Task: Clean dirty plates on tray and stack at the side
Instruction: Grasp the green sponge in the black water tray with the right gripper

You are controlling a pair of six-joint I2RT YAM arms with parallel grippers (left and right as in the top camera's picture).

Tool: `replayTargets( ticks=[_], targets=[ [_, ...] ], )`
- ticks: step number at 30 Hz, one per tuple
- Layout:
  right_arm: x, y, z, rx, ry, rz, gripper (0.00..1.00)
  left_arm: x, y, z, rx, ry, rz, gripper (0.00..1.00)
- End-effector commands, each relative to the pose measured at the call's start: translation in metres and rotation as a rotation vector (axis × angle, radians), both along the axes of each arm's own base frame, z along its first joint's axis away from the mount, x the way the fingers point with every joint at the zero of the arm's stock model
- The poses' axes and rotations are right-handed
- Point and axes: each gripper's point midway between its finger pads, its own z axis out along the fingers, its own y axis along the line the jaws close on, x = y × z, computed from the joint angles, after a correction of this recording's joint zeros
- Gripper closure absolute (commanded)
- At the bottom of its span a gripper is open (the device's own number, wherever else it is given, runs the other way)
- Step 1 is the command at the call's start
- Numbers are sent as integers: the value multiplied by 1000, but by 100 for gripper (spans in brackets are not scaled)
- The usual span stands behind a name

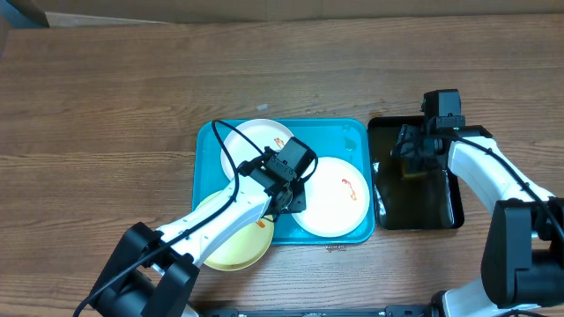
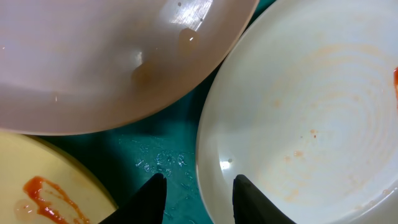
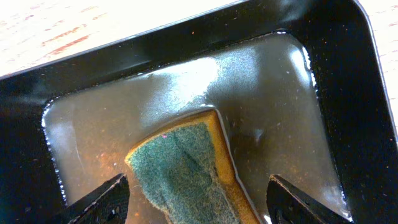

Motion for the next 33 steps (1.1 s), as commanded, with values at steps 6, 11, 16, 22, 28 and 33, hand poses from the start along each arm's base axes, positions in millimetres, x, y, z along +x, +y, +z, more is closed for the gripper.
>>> replayTargets(
  ticks=[6, 11, 16, 22, 28, 33],
  targets=[
    [7, -3, 3, -17, -15, -4, 28, -2, 2, -14, 8, 3, 11, 71],
    [7, -2, 3, -17, -15, -3, 28, -2, 2, -21, 14, 20, 10, 74],
    [7, -3, 3, -17, -15, -4, 28, -1, 2, -24, 8, 26, 15, 77],
    [6, -3, 3, -17, -15, -4, 28, 2, 0, -24, 0, 14, 4, 81],
    [6, -3, 3, -20, -13, 2, 27, 2, 0, -24, 0, 14, 4, 83],
    [6, -2, 3, -26, -10, 19, 27, 3, -2, -28, -2, 19, 3, 83]
  ],
)
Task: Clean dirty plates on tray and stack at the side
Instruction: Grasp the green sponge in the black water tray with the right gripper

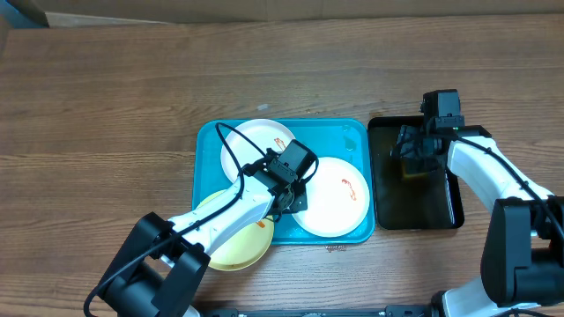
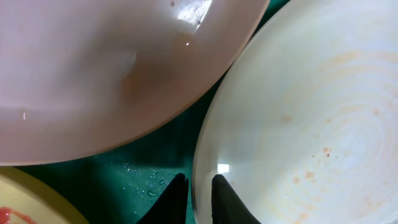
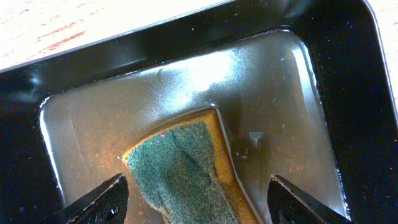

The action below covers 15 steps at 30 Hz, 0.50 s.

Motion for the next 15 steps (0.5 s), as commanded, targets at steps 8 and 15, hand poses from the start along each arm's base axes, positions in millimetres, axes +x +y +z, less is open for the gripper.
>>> replayTargets(
  ticks=[8, 15],
  targets=[
    [7, -2, -2, -29, -37, 29, 27, 0, 4, -11, 0, 29, -7, 87],
    [2, -2, -12, -32, -43, 41, 28, 0, 3, -11, -2, 30, -8, 82]
  ],
)
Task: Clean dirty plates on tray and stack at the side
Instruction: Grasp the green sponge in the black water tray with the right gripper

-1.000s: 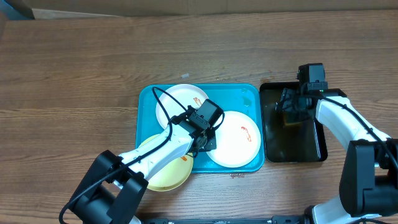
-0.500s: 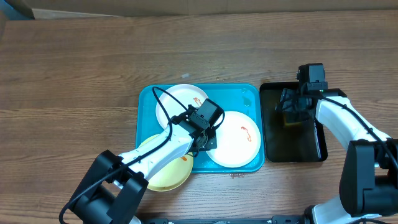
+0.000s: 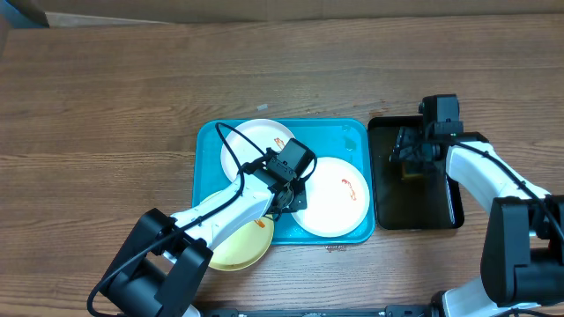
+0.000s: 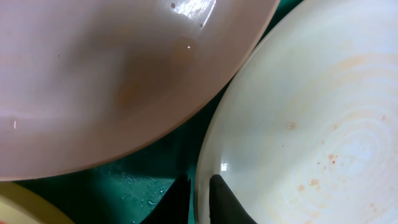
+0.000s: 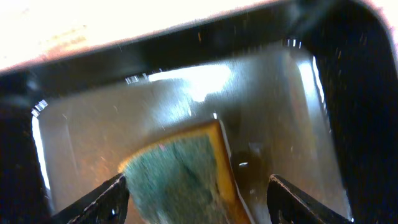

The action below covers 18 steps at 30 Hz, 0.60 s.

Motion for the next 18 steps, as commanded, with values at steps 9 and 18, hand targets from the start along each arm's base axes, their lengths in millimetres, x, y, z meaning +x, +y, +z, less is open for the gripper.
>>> replayTargets(
  ticks=[9, 18],
  targets=[
    [-12, -1, -10, -16, 42, 7, 33, -3, 3, -6, 7, 17, -7, 78],
    [-20, 1, -13, -2, 76, 5, 57, -3, 3, -6, 8, 18, -7, 77]
  ],
)
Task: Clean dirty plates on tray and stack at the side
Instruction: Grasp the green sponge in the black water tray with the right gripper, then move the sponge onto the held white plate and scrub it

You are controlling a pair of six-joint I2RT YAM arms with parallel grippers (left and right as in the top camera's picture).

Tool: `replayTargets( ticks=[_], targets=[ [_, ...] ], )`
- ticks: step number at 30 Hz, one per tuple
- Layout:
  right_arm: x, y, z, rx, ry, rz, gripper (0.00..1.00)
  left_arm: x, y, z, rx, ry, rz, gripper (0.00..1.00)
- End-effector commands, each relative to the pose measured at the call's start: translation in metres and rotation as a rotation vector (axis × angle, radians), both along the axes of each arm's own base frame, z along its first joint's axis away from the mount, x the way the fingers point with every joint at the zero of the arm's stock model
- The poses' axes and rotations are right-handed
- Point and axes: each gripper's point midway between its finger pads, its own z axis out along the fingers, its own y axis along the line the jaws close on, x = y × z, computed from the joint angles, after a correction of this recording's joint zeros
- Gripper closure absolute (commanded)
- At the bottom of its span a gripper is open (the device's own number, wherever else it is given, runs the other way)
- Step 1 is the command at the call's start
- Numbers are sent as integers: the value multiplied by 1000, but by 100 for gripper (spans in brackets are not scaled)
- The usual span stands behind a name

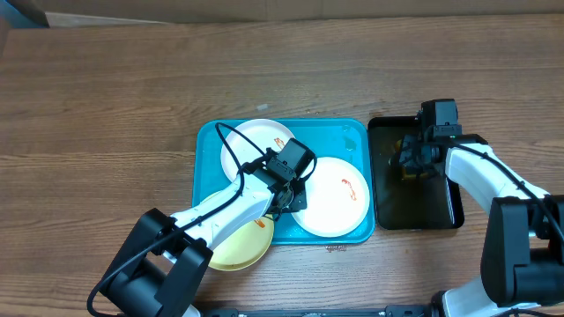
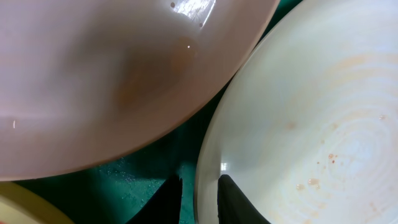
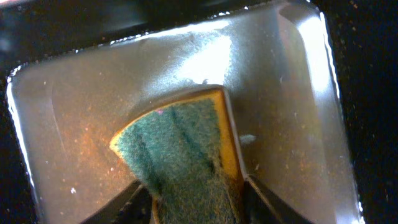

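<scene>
A teal tray [image 1: 352,132] holds three smeared plates: a white one [image 1: 330,195] on the right, a pale one [image 1: 251,141] at the back and a yellow one [image 1: 233,242] at the front left. My left gripper [image 2: 199,199] is down at the white plate's left rim [image 2: 205,155], one finger on each side. Its jaws stand narrowly apart, with a sliver of tray between the outer finger and the rim. A green-and-yellow sponge [image 3: 180,149] lies in the black tray's water. My right gripper [image 3: 196,199] is shut on it, fingers against both its sides.
The black tray [image 1: 441,211] of brownish water [image 3: 298,112] stands just right of the teal tray. Red sauce streaks mark each plate. Bare wooden tabletop [image 1: 106,106] surrounds both trays. A small speck lies at the teal tray's front edge [image 1: 335,248].
My right gripper has come down onto the sponge and shut on it. My left gripper's fingers have parted slightly at the white plate's rim.
My left gripper first hung open over the white plate's left rim. It then stood nearly shut across that rim and now stands slightly wider. My right gripper stayed wide open above the sponge through the earlier moments and now grips it in the water.
</scene>
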Motion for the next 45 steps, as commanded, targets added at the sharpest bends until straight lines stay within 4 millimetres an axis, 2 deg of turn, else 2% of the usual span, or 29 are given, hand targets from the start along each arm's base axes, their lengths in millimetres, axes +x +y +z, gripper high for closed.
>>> replayTargets(
  ticks=[1, 4, 9, 14, 16, 18, 22, 26, 35, 41, 45],
  targets=[
    [-5, 1, -5, -2, 19, 3, 57, -2, 3, -6, 10, 15, -6, 77],
    [-9, 1, -6, -2, 34, 3, 60, -2, 3, -6, 10, 15, -6, 76],
    [-9, 1, -6, -2, 34, 3, 81, -2, 3, -6, 10, 15, -6, 75],
    [-6, 5, 3, 22, 29, 12, 83, -2, 3, -6, 10, 15, -6, 73],
    [-3, 5, 15, 23, 16, 12, 96, -2, 3, -6, 10, 15, -6, 75],
    [0, 5, 27, 23, 2, 13, 96, -2, 3, -6, 10, 15, -6, 77],
    [2, 5, 54, 23, -16, 13, 96, -2, 3, -6, 9, 15, -5, 96],
    [-2, 5, 70, 34, -13, -14, 96, -2, 3, -6, 9, 14, -5, 96],
    [-20, 14, 66, 25, 55, -54, 96, -2, 4, -6, 10, 15, -3, 96],
    [-27, 5, 73, -245, 40, -67, 96, 1, 9, -6, -8, 35, 32, 96],
    [-26, 21, 75, -271, 20, -23, 96, 0, 10, -6, -8, 40, 34, 96]
  ],
)
